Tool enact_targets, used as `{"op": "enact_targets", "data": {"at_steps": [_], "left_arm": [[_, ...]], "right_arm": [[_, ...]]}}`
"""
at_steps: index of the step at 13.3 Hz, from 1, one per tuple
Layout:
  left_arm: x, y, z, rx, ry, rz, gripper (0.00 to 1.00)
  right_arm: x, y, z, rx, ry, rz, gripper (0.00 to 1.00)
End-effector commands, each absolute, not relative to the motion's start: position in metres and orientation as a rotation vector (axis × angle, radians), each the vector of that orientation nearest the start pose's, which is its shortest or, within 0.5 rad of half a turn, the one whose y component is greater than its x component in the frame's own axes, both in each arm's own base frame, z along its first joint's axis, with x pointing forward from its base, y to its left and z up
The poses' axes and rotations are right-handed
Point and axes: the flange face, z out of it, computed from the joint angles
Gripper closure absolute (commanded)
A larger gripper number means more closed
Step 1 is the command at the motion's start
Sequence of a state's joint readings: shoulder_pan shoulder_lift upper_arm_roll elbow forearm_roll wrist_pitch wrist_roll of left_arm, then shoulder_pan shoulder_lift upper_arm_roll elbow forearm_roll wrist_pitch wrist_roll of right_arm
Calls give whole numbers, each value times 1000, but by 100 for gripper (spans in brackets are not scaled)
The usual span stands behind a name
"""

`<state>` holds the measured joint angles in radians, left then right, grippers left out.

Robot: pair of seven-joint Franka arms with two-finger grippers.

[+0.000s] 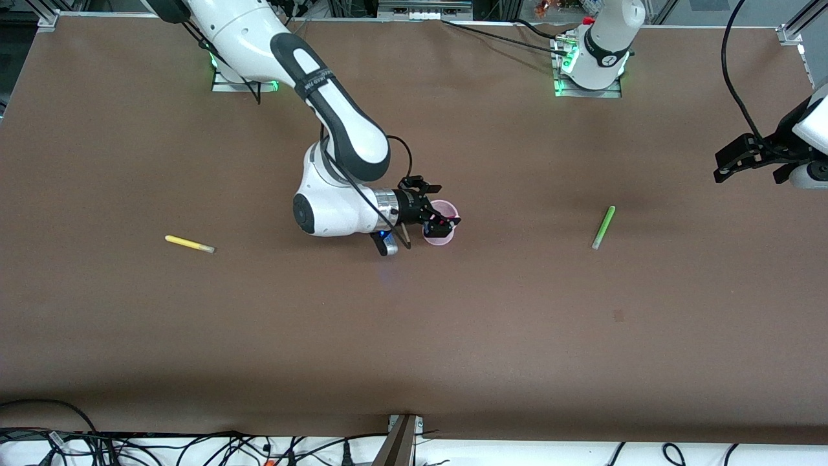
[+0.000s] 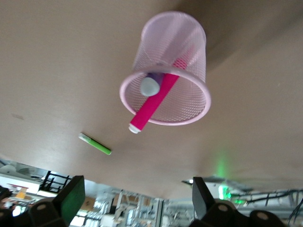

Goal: Organize pens into pink holder with both arms

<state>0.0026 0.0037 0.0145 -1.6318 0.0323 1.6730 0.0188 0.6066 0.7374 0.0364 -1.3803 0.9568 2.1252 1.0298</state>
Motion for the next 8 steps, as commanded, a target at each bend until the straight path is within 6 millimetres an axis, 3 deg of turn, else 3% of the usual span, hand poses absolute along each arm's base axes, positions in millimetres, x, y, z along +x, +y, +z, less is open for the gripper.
{"op": "enact_targets", "data": {"at_steps": [1,3,5,8], "left_arm": [[565,13,604,-3093,9,-75,0],[564,13,605,-3091,9,-72,0],[564,14,605,-3090,4,-70,0],[562,14,604,-3090,8,-46,0]], "right_arm": [[597,429,354,-2354,940,578,0],[619,371,378,-2535,791,446,0],[625,330,429,-2595,618,352,0],[606,250,503,-2771,376,363,0]]}}
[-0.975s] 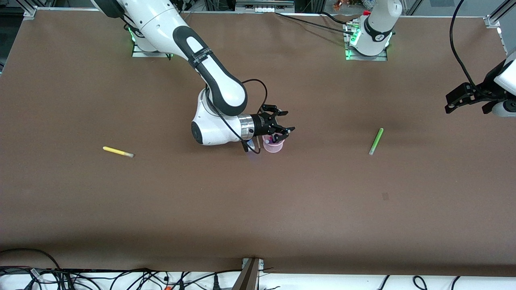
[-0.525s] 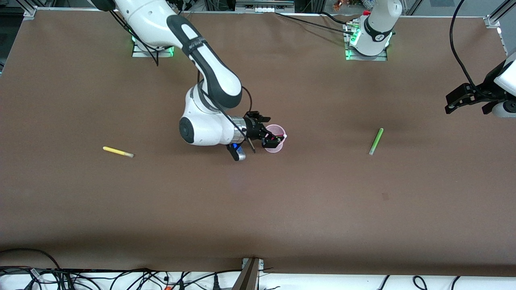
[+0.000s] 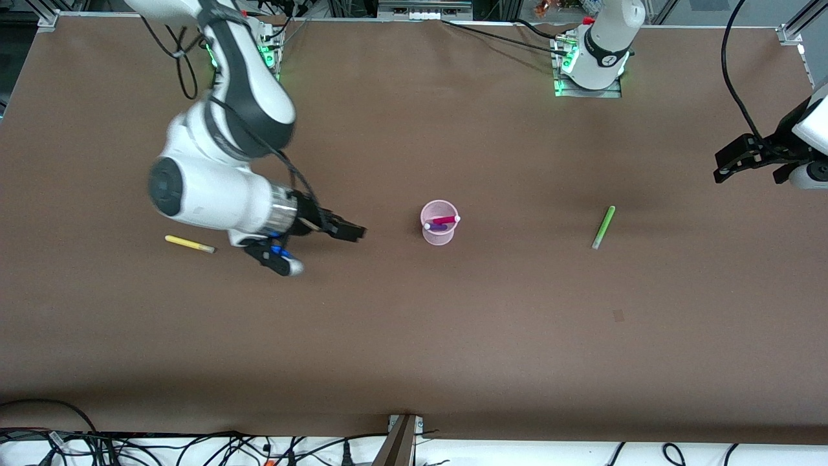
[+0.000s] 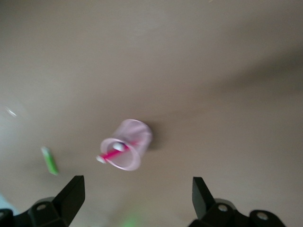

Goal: Organize pens into pink holder with both arms

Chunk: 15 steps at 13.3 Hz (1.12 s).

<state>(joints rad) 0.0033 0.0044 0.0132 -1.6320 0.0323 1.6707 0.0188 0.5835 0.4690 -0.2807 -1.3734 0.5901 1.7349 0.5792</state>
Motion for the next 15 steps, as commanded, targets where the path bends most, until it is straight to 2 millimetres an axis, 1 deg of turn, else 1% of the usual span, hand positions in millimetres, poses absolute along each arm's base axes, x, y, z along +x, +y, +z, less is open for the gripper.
{"op": "enact_targets", "data": {"at_steps": [1,2,3,4,5,6,7,9,10,11,12,15], "left_arm": [[562,13,604,-3092,8,-44,0],[562,13,604,-3092,8,-44,0],[562,15,603,-3093,3,-41,0],[562,16,603,-3093,3,-41,0],[562,16,604,-3096,3,-44,0],[562,15,603,-3098,3,-44,0],[562,15,603,-3099,3,-44,0],[562,15,603,-3101,0,-44,0],[562,15,603,-3101,0,-44,0],[562,16,603,-3101,-2,-44,0],[562,16,603,-3101,0,-44,0],[562,15,603,-3101,2,-46,0]], "right_arm": [[596,223,523,-2800,329,355,0],[583,200,539,-2818,256,330,0],[566,179,551,-2856,184,286,0],[551,161,562,-2905,131,233,0],[536,147,572,-2940,113,200,0],[525,138,581,-2978,70,168,0],[519,129,586,-3020,-15,134,0],[512,111,592,-3058,-137,88,0],[510,97,593,-3071,-164,70,0],[509,93,595,-3081,-207,45,0],[510,84,596,-3089,-207,35,0],[515,86,599,-3106,-222,23,0]]}}
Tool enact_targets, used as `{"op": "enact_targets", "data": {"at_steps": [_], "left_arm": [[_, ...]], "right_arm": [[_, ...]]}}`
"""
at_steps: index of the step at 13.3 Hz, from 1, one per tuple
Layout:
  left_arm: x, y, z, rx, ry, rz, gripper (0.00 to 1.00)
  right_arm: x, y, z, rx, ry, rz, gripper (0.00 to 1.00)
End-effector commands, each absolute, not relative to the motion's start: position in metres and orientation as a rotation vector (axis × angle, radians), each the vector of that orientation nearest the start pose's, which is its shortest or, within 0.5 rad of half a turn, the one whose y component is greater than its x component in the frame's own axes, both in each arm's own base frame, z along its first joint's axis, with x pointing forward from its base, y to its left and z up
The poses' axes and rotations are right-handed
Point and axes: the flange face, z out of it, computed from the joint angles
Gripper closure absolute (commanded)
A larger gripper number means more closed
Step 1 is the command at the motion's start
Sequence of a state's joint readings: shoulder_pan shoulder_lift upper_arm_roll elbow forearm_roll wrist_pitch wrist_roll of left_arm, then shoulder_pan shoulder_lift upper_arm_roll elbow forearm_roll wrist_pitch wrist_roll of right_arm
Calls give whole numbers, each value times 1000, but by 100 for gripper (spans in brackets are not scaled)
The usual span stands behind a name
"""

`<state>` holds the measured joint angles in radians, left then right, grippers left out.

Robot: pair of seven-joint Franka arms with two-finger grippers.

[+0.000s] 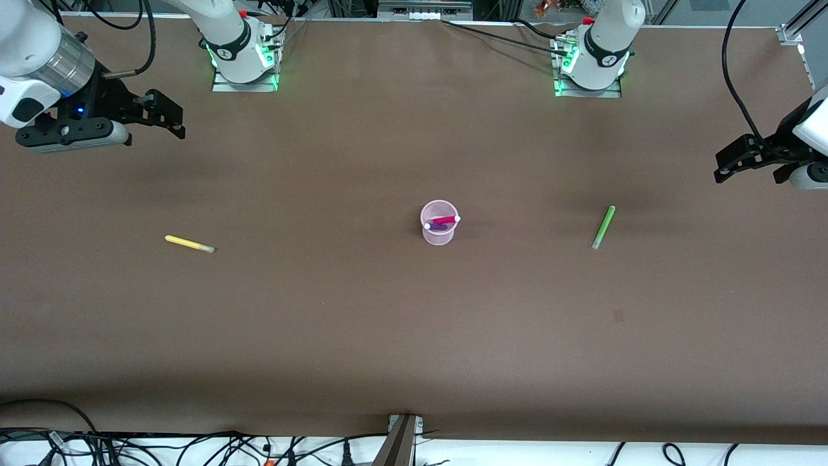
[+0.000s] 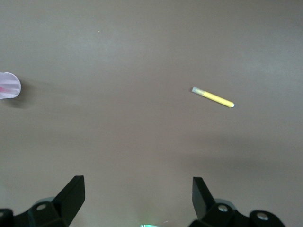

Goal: Organize pens into pink holder with both arms

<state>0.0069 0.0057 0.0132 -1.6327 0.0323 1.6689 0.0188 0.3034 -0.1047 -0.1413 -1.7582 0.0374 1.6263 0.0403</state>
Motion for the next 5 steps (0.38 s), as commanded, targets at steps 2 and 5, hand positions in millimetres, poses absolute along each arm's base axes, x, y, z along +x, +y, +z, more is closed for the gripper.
{"op": "enact_targets", "data": {"at_steps": [2,5], "left_arm": [[562,15,603,-3101,0,-44,0],[562,16,603,-3101,0,-46,0]], "right_arm": [[516,90,607,-3108,-215,7,0],[522,92,612,-3108,-223,-6,0]]}}
